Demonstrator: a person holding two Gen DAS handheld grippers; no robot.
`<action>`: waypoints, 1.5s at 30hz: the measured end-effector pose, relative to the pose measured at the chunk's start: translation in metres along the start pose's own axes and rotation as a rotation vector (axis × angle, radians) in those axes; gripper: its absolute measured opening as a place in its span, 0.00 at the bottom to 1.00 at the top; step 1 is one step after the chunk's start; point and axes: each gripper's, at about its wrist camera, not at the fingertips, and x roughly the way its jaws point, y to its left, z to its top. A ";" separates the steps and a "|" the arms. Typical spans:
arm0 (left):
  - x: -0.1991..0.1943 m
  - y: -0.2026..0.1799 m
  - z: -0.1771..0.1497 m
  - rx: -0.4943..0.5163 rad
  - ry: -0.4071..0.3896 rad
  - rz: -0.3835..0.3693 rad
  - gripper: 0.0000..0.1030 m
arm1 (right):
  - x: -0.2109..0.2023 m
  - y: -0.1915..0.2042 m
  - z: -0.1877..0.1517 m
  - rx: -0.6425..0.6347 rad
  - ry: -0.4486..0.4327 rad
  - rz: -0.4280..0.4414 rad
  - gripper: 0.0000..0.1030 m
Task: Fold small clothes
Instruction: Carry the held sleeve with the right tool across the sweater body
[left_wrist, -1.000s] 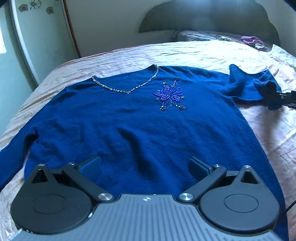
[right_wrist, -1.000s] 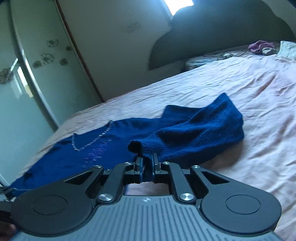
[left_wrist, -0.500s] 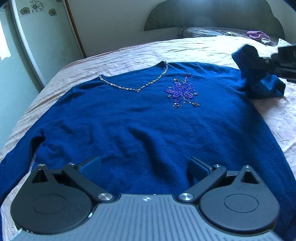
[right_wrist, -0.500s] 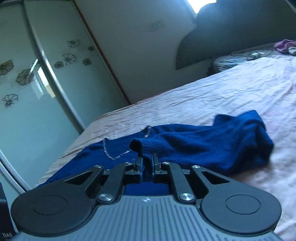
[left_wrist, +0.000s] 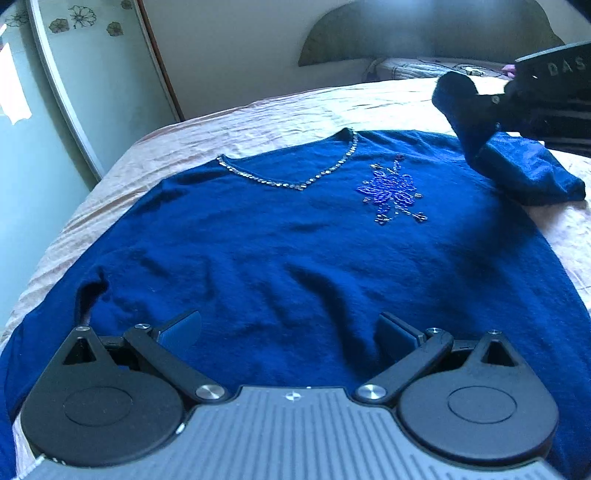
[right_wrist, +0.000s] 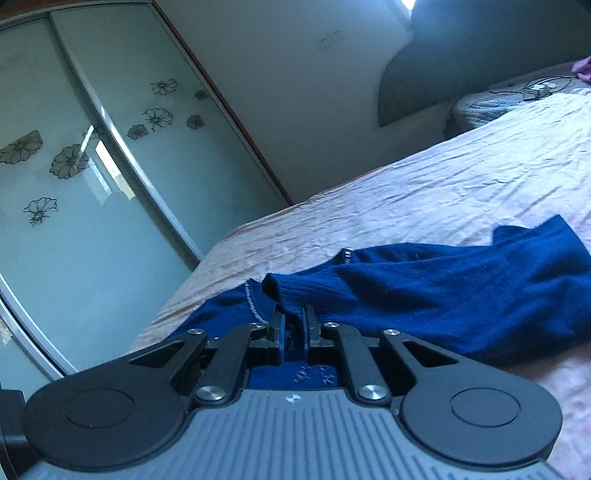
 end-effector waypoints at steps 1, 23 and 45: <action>0.000 0.002 0.000 -0.002 -0.001 0.002 1.00 | 0.004 0.003 0.001 -0.002 0.005 0.007 0.09; -0.005 0.059 -0.013 -0.079 -0.016 0.108 1.00 | 0.087 0.084 -0.012 -0.080 0.156 0.151 0.09; -0.004 0.101 -0.039 -0.170 0.035 0.118 1.00 | 0.167 0.150 -0.032 -0.128 0.262 0.220 0.09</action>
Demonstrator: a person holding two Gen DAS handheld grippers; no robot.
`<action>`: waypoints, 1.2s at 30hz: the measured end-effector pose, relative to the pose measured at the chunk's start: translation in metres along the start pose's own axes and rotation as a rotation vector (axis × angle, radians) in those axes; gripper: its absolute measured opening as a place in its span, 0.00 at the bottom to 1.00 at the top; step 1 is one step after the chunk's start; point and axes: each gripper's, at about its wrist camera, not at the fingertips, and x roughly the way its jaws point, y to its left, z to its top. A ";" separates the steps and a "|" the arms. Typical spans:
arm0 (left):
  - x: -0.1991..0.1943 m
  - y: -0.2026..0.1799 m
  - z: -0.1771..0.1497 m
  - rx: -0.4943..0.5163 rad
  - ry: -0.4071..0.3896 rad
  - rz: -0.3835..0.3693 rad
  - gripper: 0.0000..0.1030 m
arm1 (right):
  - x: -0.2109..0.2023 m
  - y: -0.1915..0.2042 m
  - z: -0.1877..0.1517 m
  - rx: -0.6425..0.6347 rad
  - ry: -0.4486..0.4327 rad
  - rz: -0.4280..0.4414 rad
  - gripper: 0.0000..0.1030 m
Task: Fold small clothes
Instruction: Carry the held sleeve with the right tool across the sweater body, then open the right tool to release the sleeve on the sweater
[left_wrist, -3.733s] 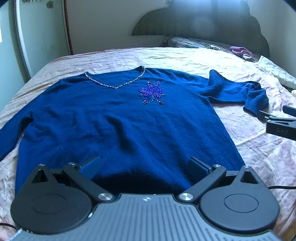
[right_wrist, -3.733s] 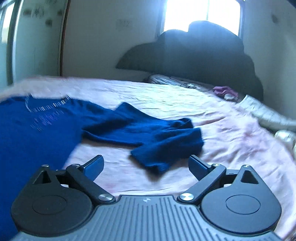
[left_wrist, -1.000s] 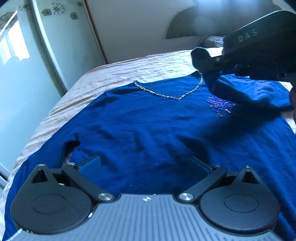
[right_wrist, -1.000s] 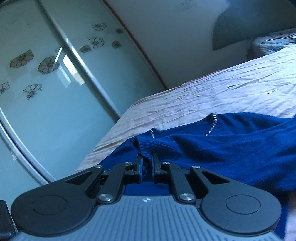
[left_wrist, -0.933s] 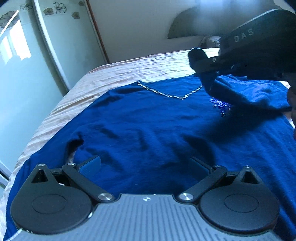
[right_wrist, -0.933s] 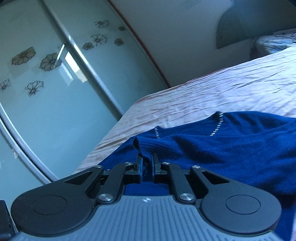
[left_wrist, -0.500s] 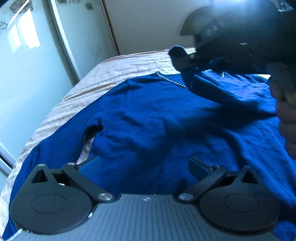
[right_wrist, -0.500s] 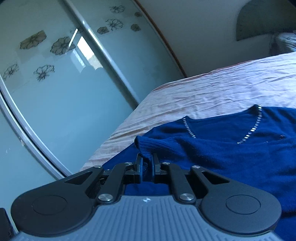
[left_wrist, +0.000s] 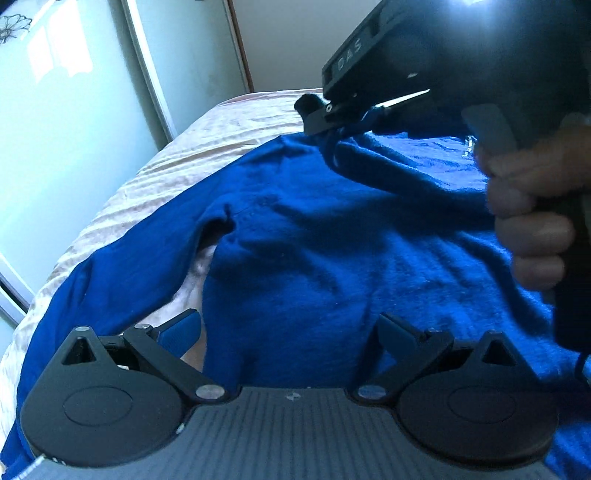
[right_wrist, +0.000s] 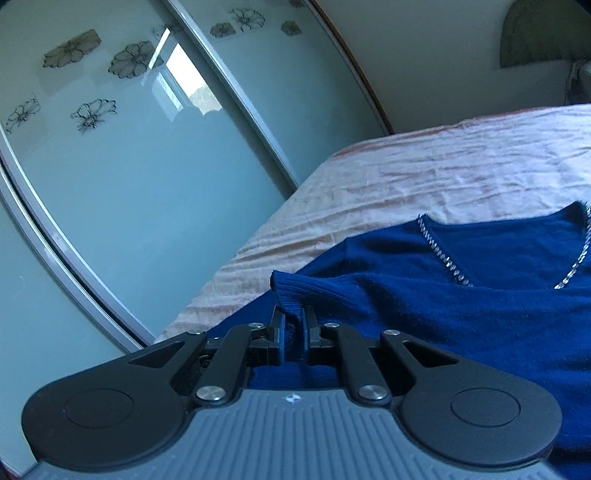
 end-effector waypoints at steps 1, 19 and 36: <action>0.001 0.001 0.000 -0.003 0.002 -0.001 1.00 | 0.004 0.000 0.000 0.004 0.004 0.001 0.09; -0.007 0.015 -0.007 -0.049 0.017 0.023 1.00 | 0.061 0.000 -0.019 0.011 0.164 0.005 0.18; -0.027 0.050 -0.025 -0.119 0.011 0.115 1.00 | 0.036 0.020 -0.027 -0.068 0.145 0.036 0.46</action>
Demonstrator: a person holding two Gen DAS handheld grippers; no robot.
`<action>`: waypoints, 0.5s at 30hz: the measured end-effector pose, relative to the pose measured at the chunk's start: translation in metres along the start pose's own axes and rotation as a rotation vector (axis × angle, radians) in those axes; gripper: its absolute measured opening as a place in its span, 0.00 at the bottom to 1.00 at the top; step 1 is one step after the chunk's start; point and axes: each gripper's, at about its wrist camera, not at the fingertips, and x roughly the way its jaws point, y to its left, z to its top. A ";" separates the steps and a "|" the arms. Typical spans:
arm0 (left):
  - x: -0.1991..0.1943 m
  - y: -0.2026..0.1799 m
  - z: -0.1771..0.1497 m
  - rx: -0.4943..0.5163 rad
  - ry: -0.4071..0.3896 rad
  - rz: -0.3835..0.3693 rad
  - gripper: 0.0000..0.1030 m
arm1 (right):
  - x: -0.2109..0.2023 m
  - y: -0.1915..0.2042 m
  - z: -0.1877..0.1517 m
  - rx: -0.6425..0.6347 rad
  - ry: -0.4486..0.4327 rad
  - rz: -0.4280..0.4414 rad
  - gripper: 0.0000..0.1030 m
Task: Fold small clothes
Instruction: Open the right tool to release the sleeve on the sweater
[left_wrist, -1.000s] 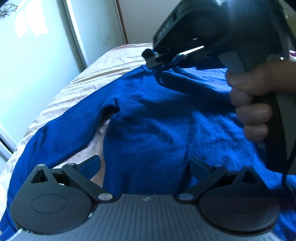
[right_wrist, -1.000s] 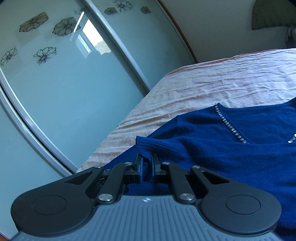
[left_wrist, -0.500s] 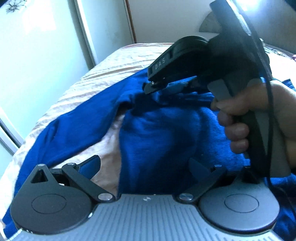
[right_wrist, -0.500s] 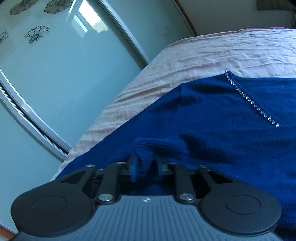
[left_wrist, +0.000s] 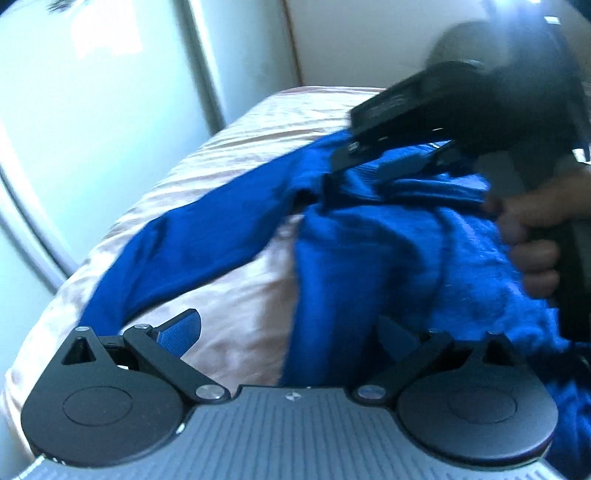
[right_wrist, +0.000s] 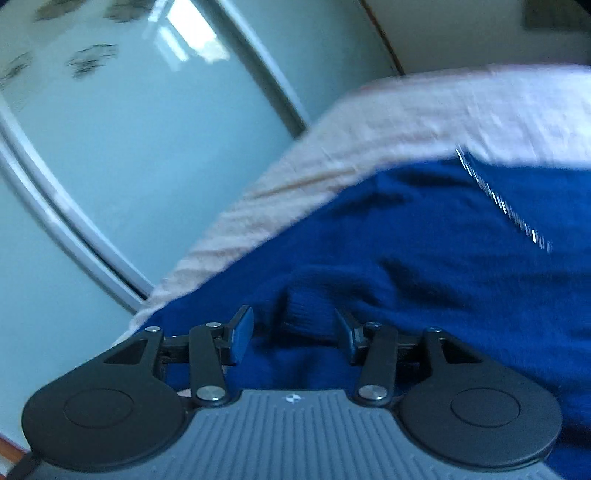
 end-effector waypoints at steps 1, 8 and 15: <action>-0.004 0.007 -0.002 -0.017 -0.002 0.012 1.00 | -0.004 0.007 -0.001 -0.032 -0.012 0.005 0.46; -0.026 0.071 -0.027 -0.126 0.026 0.189 1.00 | -0.015 0.074 -0.023 -0.297 -0.009 0.090 0.46; -0.026 0.117 -0.067 -0.043 0.073 0.257 1.00 | 0.010 0.128 -0.065 -0.480 0.142 0.177 0.46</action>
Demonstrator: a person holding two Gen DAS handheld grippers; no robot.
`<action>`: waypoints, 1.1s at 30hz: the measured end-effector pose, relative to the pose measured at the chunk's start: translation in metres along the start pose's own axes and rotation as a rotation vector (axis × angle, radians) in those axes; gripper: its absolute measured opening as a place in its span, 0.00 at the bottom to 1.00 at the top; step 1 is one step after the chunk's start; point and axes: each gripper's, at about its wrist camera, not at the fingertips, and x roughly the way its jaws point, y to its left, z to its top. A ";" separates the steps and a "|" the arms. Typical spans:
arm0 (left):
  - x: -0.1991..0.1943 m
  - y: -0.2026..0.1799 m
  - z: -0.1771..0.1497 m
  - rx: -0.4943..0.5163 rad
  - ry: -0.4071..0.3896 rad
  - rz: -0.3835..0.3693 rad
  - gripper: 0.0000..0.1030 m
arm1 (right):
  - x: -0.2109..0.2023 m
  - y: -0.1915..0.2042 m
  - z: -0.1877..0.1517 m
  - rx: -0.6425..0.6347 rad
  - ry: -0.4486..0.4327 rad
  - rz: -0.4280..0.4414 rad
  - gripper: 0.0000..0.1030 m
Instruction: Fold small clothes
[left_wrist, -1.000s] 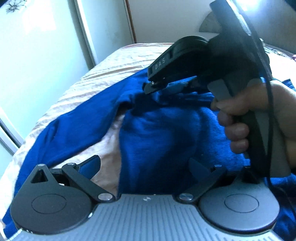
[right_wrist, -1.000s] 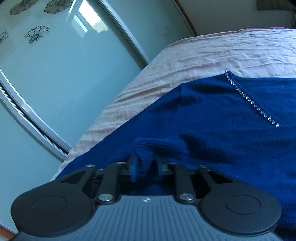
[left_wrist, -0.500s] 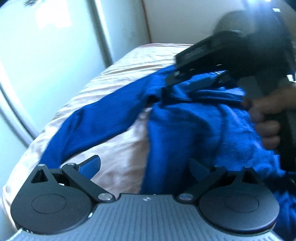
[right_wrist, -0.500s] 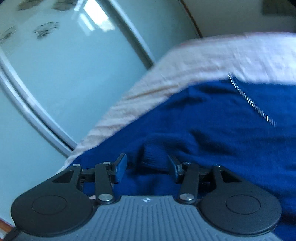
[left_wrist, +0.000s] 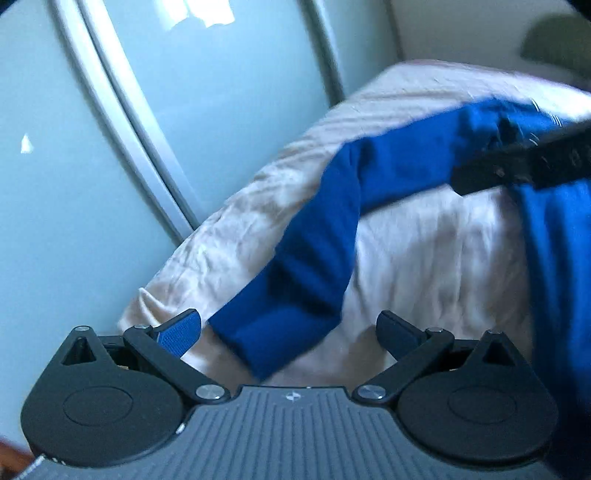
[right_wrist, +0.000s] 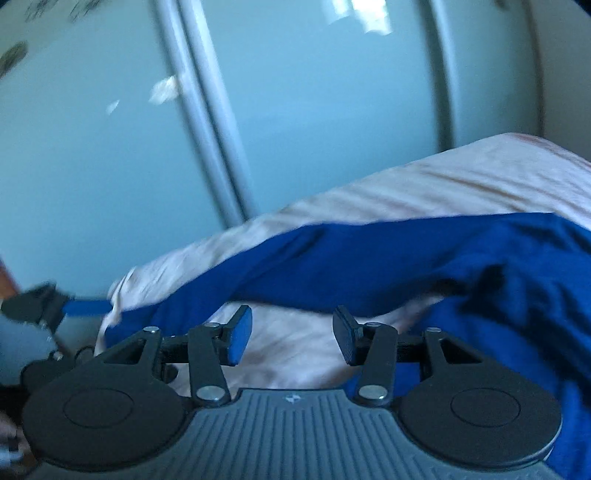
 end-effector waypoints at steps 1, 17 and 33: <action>-0.002 0.003 -0.006 0.022 -0.030 -0.012 1.00 | 0.005 0.005 -0.001 -0.011 0.015 0.004 0.46; 0.011 0.073 -0.007 -0.216 -0.052 -0.311 0.08 | 0.027 0.036 -0.006 -0.027 0.095 0.042 0.57; 0.052 0.174 -0.011 -1.044 0.016 -0.628 0.07 | 0.042 0.061 -0.003 -0.106 0.063 0.052 0.57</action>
